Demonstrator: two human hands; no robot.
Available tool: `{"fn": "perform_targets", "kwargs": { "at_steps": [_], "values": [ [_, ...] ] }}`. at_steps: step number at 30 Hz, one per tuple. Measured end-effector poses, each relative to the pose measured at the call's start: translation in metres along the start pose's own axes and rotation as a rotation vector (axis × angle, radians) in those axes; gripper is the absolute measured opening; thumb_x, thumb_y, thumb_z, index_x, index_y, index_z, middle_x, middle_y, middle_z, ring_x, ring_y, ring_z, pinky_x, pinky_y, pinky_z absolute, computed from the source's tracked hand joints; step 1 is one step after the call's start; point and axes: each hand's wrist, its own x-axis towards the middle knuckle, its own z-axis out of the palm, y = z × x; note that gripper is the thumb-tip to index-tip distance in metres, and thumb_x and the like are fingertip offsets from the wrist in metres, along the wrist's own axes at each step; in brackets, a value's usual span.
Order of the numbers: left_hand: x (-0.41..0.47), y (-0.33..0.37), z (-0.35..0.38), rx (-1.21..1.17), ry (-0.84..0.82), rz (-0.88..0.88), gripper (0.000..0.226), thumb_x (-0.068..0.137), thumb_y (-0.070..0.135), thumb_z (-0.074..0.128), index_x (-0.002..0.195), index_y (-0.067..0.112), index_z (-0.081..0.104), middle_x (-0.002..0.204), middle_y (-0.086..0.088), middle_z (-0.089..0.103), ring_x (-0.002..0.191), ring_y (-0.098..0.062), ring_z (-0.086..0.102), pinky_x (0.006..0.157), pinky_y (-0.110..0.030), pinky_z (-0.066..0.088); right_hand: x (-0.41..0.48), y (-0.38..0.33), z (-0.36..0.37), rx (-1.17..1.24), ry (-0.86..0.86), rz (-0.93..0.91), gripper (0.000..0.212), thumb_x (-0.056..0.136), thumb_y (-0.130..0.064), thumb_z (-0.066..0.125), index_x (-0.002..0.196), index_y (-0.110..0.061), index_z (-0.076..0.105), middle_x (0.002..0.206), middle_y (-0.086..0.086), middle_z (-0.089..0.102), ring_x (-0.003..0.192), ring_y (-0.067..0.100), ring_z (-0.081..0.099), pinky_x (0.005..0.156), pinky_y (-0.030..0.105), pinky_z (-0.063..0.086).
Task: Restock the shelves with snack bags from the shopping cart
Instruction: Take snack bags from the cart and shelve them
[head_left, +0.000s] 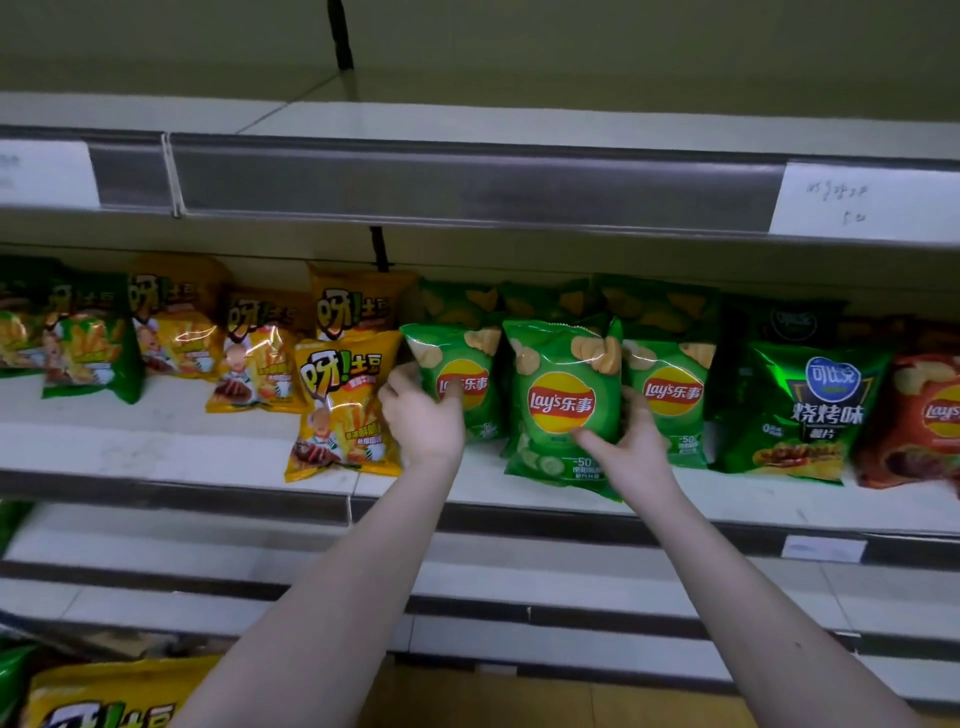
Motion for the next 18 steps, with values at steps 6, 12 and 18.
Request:
{"fn": "perform_targets", "kwargs": {
  "at_steps": [6, 12, 18],
  "values": [
    [-0.044, 0.033, 0.013, -0.356, -0.436, 0.01, 0.026, 0.089, 0.023, 0.065, 0.109, 0.017, 0.049, 0.106, -0.004, 0.059, 0.098, -0.018, 0.059, 0.08, -0.021, 0.048, 0.001, 0.009, 0.001, 0.069, 0.011, 0.006, 0.078, 0.075, 0.002, 0.073, 0.14, -0.014, 0.032, 0.113, -0.003, 0.057, 0.1, 0.007, 0.059, 0.084, 0.018, 0.049],
    [-0.059, 0.022, 0.032, -0.352, -0.401, 0.051, 0.035, 0.085, 0.007, 0.068, 0.112, 0.017, 0.048, 0.114, -0.008, 0.056, 0.11, -0.025, 0.057, 0.096, -0.045, 0.049, 0.0, 0.017, 0.0, 0.083, 0.048, 0.096, 0.066, 0.078, 0.003, 0.07, 0.132, -0.006, 0.033, 0.111, 0.006, 0.057, 0.1, 0.017, 0.06, 0.091, 0.034, 0.05],
    [-0.062, 0.017, 0.042, -0.232, -0.379, 0.125, 0.052, 0.08, 0.012, 0.074, 0.125, 0.009, 0.047, 0.117, -0.011, 0.056, 0.102, -0.019, 0.055, 0.089, -0.039, 0.051, 0.001, 0.022, 0.001, -0.026, 0.091, 0.108, 0.064, 0.07, -0.048, 0.069, 0.12, -0.01, 0.056, 0.114, 0.011, 0.063, 0.107, 0.025, 0.059, 0.093, 0.045, 0.05]
  ]
}}
